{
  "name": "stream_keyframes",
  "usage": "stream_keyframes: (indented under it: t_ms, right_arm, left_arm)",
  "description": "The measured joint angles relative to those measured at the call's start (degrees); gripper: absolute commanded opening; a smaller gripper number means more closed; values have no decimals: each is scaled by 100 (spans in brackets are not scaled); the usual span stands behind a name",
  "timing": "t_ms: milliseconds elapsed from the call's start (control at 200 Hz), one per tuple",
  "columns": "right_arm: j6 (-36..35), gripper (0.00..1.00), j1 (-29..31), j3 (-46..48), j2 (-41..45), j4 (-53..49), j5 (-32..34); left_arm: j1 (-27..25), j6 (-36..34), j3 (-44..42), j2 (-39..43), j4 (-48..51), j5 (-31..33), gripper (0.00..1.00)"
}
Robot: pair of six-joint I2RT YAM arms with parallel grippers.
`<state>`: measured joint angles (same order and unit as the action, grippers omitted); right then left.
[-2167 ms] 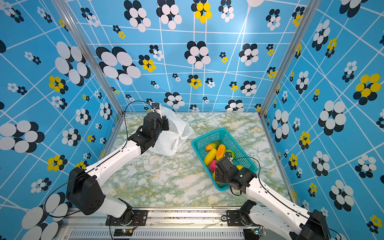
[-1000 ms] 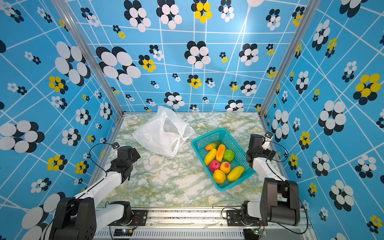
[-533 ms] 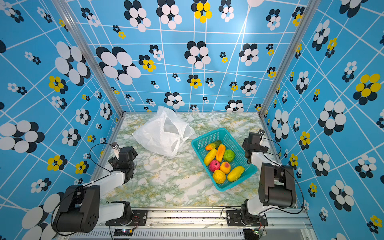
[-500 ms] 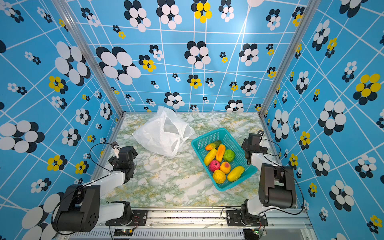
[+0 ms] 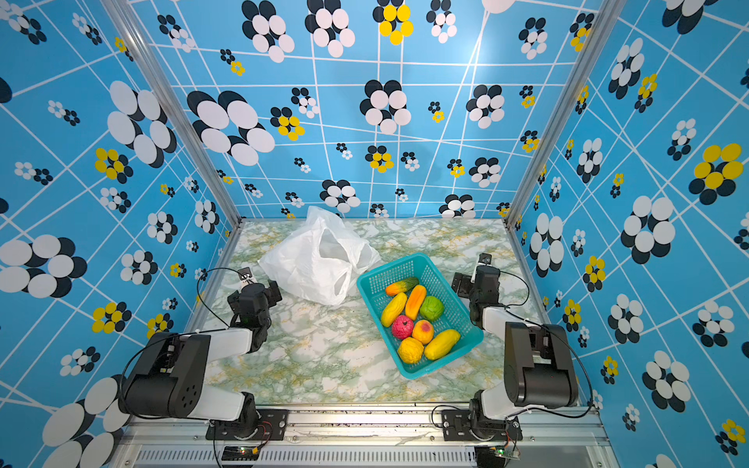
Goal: Untie the knot of the plastic bag and take out the fruit
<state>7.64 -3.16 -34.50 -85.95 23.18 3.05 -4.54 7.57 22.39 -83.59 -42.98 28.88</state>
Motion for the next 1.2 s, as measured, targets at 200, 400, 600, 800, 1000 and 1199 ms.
stream_keyframes:
  t_ms: [200, 400, 600, 800, 1000, 1199]
  right_arm:
    - [-149, 99, 42, 846, 452, 892, -9]
    - [-262, 99, 42, 1379, -90, 2468, -48]
    - [-306, 99, 42, 1392, -271, 3010, -149]
    - [-352, 99, 42, 1392, -271, 3145, -177]
    - [-387, 99, 42, 1392, -271, 3152, -177]
    - [-485, 99, 149, 1390, -271, 3132, -170]
  left_arm:
    - [-7, -424, 57, -216, -313, -866, 99]
    - [50, -485, -59, -413, -874, -1250, 99]
    - [68, -485, -140, -483, -1036, -1351, 99]
    - [70, -487, -140, -483, -1126, -1390, 99]
    - [70, -485, -140, -483, -1132, -1394, 99]
    - [70, -485, -140, -483, -1132, -1394, 99]
